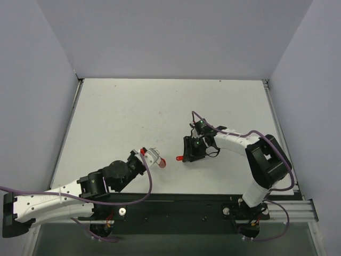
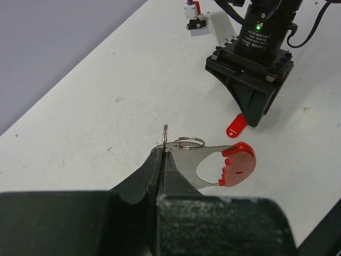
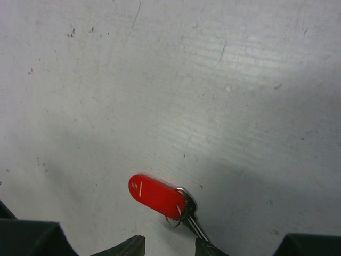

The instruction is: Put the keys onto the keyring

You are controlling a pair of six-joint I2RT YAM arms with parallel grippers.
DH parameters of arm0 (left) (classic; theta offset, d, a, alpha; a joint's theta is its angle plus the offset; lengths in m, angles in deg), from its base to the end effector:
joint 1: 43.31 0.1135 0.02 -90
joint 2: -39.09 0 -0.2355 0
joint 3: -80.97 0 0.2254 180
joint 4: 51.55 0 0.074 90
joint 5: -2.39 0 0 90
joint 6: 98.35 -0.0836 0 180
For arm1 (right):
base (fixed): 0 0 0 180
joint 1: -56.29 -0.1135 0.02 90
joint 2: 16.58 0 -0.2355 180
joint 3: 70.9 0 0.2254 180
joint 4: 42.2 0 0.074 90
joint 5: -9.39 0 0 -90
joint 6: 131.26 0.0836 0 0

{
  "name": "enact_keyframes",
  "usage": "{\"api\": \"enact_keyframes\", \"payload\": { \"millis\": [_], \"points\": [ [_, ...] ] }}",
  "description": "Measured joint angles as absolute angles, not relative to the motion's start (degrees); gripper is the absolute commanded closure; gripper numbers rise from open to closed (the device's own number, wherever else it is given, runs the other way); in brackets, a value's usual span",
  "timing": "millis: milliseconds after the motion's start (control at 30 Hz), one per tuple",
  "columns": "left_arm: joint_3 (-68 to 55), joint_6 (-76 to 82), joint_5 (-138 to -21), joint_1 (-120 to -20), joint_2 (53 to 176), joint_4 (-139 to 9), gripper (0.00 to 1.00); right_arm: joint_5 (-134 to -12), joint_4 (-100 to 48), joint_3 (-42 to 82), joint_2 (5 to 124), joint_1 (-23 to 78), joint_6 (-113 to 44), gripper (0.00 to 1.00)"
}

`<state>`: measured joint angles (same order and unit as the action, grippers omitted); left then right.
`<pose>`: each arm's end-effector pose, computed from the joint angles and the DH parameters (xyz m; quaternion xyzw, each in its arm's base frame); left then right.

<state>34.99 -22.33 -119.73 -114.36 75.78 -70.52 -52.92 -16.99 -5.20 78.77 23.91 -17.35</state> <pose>0.1058 -0.1713 0.2662 0.3648 0.6619 -0.1103 0.6455 0.2520 0.2058 0.1154 -0.1404 0.9178 0.3394 0.1508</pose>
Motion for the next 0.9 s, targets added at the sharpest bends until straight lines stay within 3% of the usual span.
{"api": "enact_keyframes", "payload": {
  "millis": [267,900],
  "points": [
    [35.4,-22.0,-118.9,-114.1,75.8,-70.5,1.00,-55.0,-19.1,-3.8,80.1,24.0,-15.8,0.71],
    [35.9,-21.5,-118.4,-114.1,76.7,-69.8,1.00,-65.7,-14.1,3.7,84.5,19.8,-17.6,0.81]
  ]
}}
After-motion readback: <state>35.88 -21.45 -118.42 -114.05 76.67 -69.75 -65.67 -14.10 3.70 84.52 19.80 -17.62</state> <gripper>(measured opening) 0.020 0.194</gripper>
